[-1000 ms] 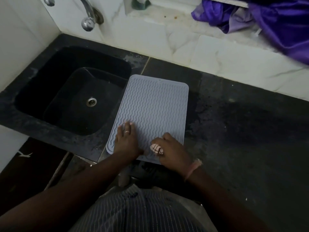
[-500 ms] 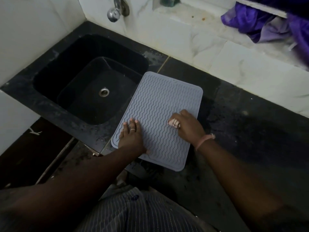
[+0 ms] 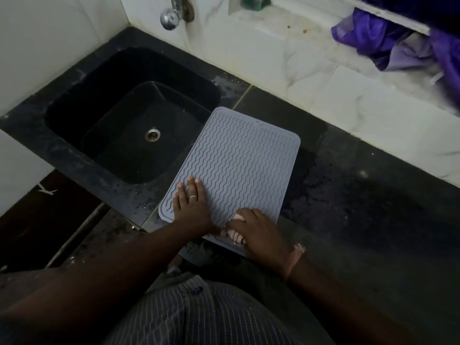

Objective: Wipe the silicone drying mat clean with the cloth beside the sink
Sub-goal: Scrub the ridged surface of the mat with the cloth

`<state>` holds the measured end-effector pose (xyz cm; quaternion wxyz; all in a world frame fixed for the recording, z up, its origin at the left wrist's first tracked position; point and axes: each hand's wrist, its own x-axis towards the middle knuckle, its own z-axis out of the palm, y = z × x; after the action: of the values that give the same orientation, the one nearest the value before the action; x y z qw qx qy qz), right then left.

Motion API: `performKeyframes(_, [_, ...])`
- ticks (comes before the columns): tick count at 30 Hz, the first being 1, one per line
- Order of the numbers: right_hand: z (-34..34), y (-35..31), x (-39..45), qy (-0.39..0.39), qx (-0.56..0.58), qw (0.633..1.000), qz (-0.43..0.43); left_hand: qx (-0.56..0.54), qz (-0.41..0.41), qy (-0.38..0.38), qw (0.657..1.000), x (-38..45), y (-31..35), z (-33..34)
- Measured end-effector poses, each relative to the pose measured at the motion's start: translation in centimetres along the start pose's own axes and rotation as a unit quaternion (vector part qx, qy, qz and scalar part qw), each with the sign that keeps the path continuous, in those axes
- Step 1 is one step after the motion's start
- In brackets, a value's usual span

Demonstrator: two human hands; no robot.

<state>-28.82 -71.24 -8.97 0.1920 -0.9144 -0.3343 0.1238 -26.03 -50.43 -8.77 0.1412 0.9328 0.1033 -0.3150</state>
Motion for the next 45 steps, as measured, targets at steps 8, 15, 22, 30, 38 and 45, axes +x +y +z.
performKeyframes(8, [-4.9,7.7,4.7,0.047,0.003,0.996,0.082,-0.011,0.035,-0.016,0.999,0.9,-0.6,-1.5])
performKeyframes(15, [-6.7,8.8,6.4,0.057,0.002,0.987,0.148,-0.003,0.05,-0.015,0.999,2.0,-1.2,-2.6])
performKeyframes(22, [-1.8,1.5,-0.4,-0.047,0.061,0.996,-0.051,-0.032,0.063,0.001,0.998,1.5,0.7,-2.0])
performKeyframes(30, [-2.4,2.6,0.8,-0.061,0.077,0.994,-0.044,0.028,0.064,0.006,0.998,0.9,2.3,-0.2])
performKeyframes(38, [-5.9,11.3,5.7,0.028,0.015,0.997,0.076,0.031,0.072,-0.019,0.997,0.9,2.4,-0.9])
performKeyframes(45, [-6.8,8.7,6.8,0.041,0.011,0.992,0.119,0.024,0.071,-0.012,0.997,1.0,2.2,-0.7])
